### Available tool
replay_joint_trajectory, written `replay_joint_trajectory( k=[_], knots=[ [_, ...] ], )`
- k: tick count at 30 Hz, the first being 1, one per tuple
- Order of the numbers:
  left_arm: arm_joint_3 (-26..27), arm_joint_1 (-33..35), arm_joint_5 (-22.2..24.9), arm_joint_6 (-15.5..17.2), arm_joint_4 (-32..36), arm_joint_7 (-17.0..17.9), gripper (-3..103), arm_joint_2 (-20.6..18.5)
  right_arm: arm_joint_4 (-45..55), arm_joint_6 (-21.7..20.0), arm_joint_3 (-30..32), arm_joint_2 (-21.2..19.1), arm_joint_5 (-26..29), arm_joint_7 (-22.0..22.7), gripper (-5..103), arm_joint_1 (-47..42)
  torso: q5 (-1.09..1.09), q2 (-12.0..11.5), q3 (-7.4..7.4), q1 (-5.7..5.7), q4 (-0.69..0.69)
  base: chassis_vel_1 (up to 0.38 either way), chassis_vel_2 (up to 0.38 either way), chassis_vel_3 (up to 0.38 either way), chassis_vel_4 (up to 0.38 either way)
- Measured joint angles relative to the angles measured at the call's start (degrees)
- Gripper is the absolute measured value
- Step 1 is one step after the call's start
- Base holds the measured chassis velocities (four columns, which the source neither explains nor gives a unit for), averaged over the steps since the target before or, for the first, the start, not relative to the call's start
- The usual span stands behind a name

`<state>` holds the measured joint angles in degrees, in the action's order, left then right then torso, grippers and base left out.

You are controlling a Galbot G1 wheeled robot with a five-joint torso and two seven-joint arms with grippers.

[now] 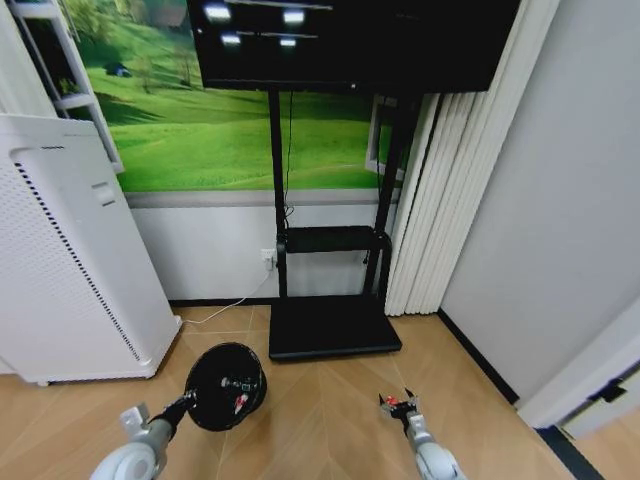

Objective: Pick up the trash bin and place the garbage on the floor into it.

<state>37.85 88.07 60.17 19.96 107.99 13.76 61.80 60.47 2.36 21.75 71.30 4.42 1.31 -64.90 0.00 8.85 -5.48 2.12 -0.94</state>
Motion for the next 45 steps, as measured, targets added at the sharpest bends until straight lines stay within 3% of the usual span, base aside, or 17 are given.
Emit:
replay_joint_trajectory(
  k=[7, 11, 17, 19, 25, 31, 45],
  knots=[
    [1.88, 2.01, -0.27, -0.01, 0.99, -0.24, 3, 0.78, -3.24, -6.60, -1.83, -0.33, 0.62, -0.77, 100, 3.29, 0.00, 0.00, 0.01, -0.02, 0.01, 0.013, -0.013, -0.014, 0.016],
    [3.06, 3.89, -0.74, -0.02, 1.64, -0.75, 3, 1.57, -5.30, -7.41, -3.08, -0.19, 0.49, -0.68, 100, 5.80, -0.01, 0.00, 0.01, -0.02, 0.02, 0.000, 0.000, 0.000, 0.000],
    [5.35, 6.45, -1.49, 0.91, 1.80, 0.12, 3, 2.60, -7.72, -7.80, -4.07, 0.55, 0.39, -0.26, 102, 7.76, -0.01, 0.00, 0.01, -0.02, 0.02, 0.000, 0.000, 0.000, 0.000],
    [6.39, 7.18, -1.46, 1.03, 1.85, 0.20, 3, 2.90, -8.99, -7.36, -4.14, 1.00, 0.47, -0.27, 96, 8.46, 0.00, 0.00, 0.01, -0.02, 0.01, 0.000, 0.000, 0.000, 0.000],
    [8.36, 9.79, -1.39, 0.90, 3.17, -1.43, 3, 4.20, -11.15, -7.70, -4.09, 2.29, 0.27, 0.89, 101, 9.71, 0.00, 0.00, 0.01, -0.02, 0.01, 0.000, 0.000, 0.000, 0.000],
    [9.89, 12.44, -1.59, 0.75, 3.91, -3.46, 3, 5.48, -14.68, -8.62, -3.93, 3.70, -0.82, 2.89, 97, 11.42, 0.00, 0.00, 0.00, -0.02, 0.02, 0.000, 0.000, 0.000, 0.000],
    [9.92, 13.27, -1.43, 0.65, 4.70, -3.78, 3, 6.17, -21.06, -8.73, -3.25, 5.95, -2.55, 5.65, 88, 15.83, 0.00, 0.00, 0.00, -0.02, 0.02, 0.000, 0.000, 0.000, 0.000]
  ],
)
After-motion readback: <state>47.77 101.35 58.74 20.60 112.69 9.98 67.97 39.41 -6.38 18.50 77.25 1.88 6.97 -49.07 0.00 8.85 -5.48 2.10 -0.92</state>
